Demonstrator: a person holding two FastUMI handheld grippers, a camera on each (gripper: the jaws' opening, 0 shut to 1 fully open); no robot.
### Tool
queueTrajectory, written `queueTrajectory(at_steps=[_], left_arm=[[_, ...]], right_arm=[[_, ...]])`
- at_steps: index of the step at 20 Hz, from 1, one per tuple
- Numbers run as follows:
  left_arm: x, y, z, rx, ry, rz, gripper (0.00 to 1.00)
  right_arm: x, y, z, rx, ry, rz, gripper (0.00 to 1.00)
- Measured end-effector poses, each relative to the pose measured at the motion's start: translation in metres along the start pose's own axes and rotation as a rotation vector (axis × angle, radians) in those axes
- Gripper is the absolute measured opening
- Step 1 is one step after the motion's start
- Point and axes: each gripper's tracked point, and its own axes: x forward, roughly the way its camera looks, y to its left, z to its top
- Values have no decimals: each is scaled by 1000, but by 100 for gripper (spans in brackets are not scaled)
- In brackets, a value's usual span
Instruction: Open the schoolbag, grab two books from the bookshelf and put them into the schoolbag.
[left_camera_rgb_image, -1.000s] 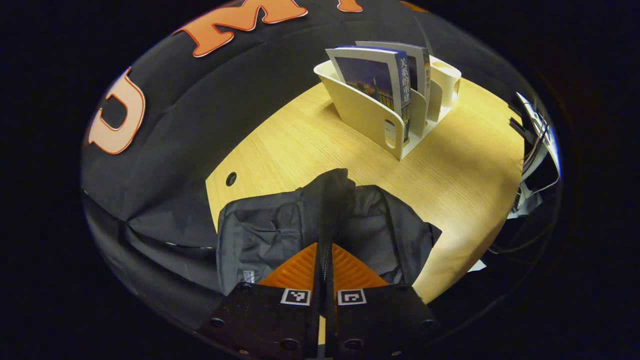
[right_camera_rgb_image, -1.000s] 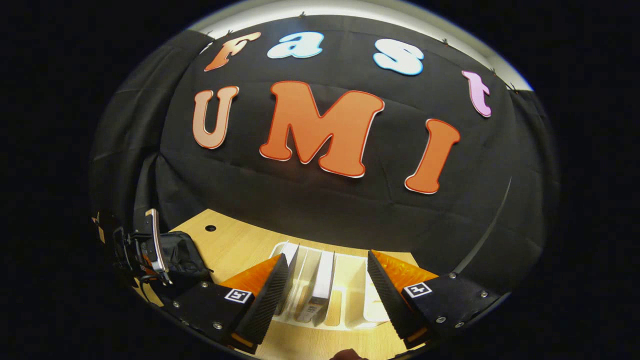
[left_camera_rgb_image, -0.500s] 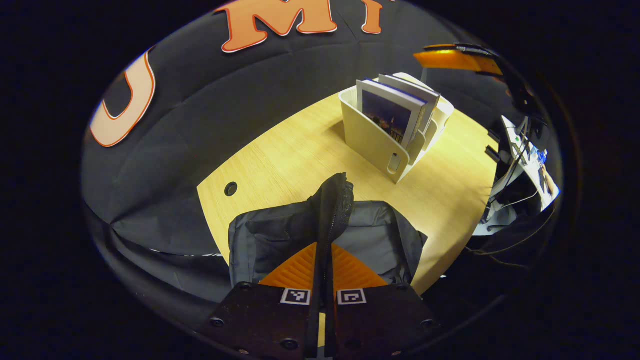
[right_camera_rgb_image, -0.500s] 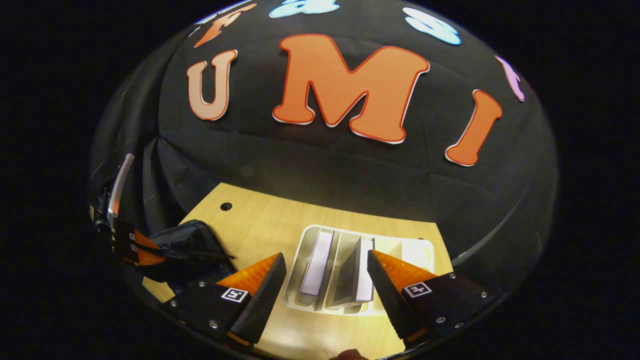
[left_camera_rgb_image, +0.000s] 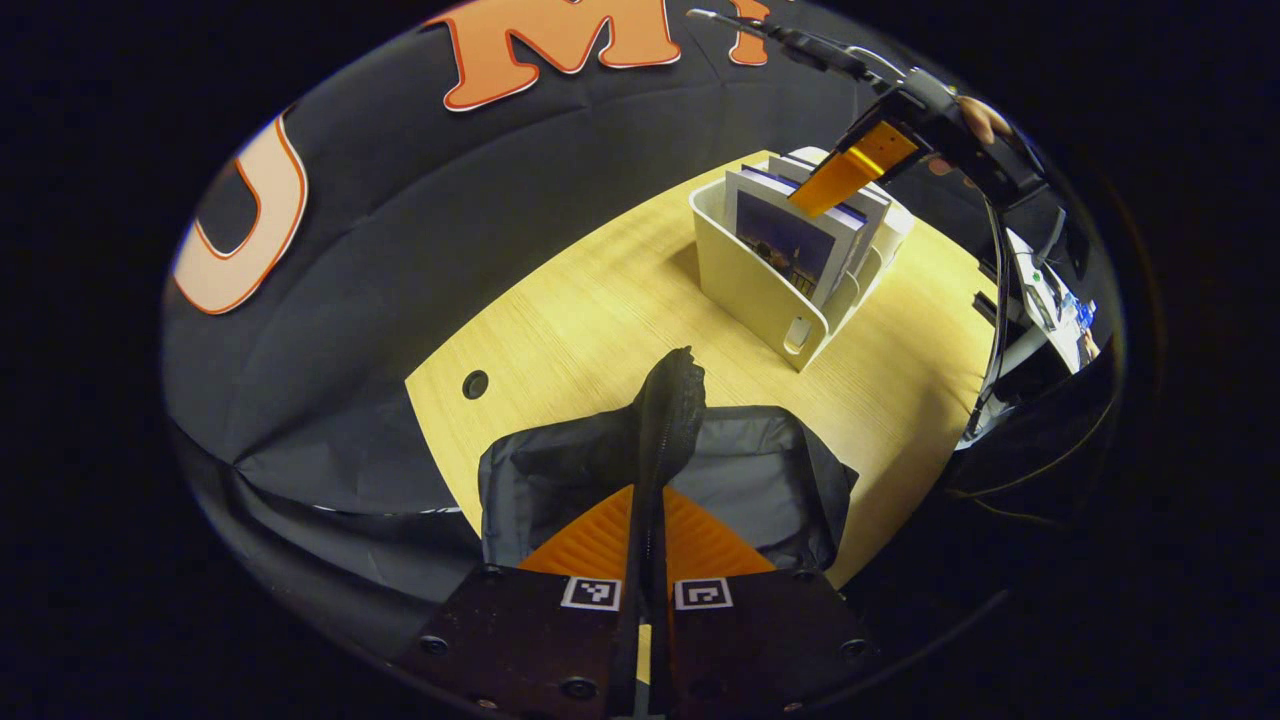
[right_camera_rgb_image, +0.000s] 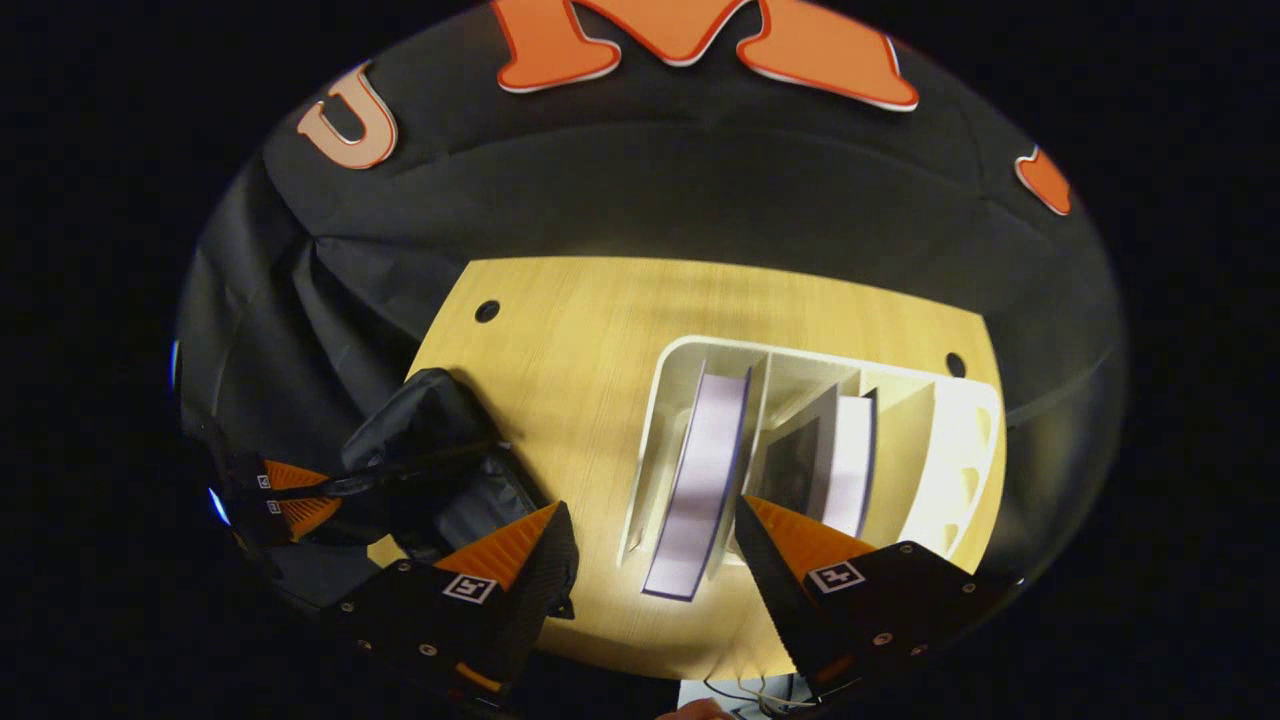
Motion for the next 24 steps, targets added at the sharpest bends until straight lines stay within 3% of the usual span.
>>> queueTrajectory(at_steps=[2,7,9,11,12,13,14,24], left_arm=[[3,1,0,-30,10,6,6],[6,-7,-4,-82,26,15,6],[5,-8,-4,-97,32,27,6],[5,-6,-6,-106,39,39,6],[4,-7,-4,-108,37,42,6],[3,-10,-6,-111,38,42,6],[3,-12,-7,-117,37,40,6],[6,-20,-15,-147,28,27,6]], right_arm=[[18,-16,3,9,34,-47,97],[51,-27,1,49,134,-78,95],[60,-26,-4,74,187,-69,87],[66,-34,-1,87,195,-108,71],[66,-39,-1,98,198,-135,49],[68,-38,-3,120,200,-140,51],[63,-36,-2,130,211,-133,42],[2,-48,-24,188,88,-133,38]])
